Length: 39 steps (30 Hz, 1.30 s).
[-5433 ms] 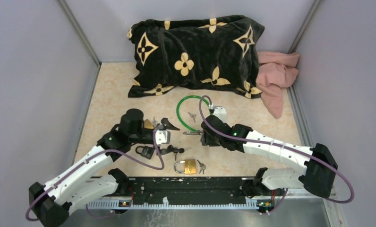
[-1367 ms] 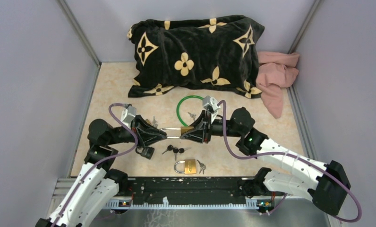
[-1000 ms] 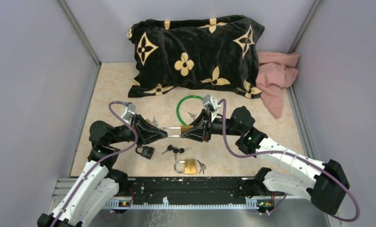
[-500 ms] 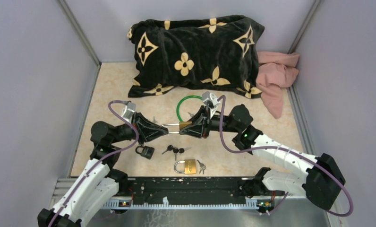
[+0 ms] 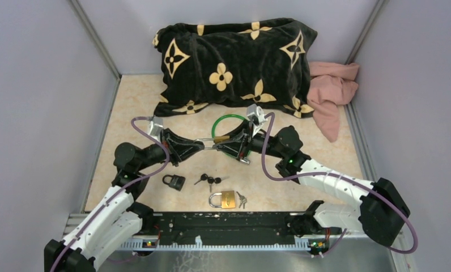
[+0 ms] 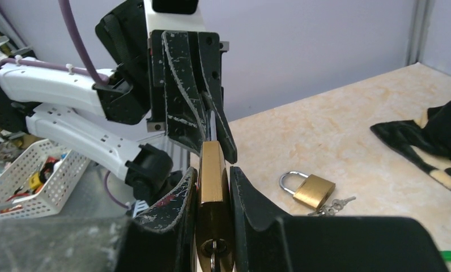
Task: Lock with the key
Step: Lock the lock.
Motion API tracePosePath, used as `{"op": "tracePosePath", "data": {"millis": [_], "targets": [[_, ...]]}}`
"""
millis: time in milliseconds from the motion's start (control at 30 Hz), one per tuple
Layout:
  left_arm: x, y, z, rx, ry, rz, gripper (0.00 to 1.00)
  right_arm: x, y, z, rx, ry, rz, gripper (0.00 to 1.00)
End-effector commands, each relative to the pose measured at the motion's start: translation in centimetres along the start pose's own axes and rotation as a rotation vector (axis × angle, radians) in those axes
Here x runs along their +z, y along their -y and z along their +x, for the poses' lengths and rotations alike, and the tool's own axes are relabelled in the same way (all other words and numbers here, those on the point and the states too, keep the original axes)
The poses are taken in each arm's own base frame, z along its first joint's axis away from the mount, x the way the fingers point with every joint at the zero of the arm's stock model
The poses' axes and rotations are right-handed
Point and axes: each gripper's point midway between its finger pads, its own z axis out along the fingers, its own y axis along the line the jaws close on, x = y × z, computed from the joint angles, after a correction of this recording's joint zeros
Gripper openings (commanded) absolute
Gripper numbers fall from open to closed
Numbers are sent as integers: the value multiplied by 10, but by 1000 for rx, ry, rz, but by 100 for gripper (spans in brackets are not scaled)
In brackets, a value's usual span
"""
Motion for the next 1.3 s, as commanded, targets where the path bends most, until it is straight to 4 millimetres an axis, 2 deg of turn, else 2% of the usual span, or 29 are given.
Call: {"op": "tracePosePath", "data": {"millis": [0,133,200,300,400,500,600,733,800,900,1000,1067,1167,1267], "targets": [[14,49,24,48,-90,246,0,30,6,19,74,-4,47,0],[16,48,34,39,-103,245,0,36,11,20,78,-24,59,0],[19,48,21,96,-54,239,0,35,16,31,93,-54,80,0],[22,50,-8,178,8,235,0,23,33,57,121,-103,148,0],[24,55,-20,199,23,249,0,17,45,72,134,-129,186,0],[28,56,-6,146,-21,262,0,30,48,75,138,-136,170,0],[34,65,6,136,-60,302,0,43,54,80,135,-152,165,0],[43,71,-10,202,-31,327,0,49,60,89,156,-152,168,0],[45,75,-11,221,-37,349,0,51,63,91,162,-147,169,0],[44,79,4,151,-90,364,0,56,62,88,170,-141,153,0],[33,80,25,88,-158,379,0,52,56,73,153,-117,145,0],[21,80,34,95,-186,399,0,44,47,57,127,-106,131,0],[6,75,41,73,-226,413,1,36,30,50,94,-150,77,0],[-3,75,39,96,-225,424,16,26,14,46,74,-170,29,0]]}}
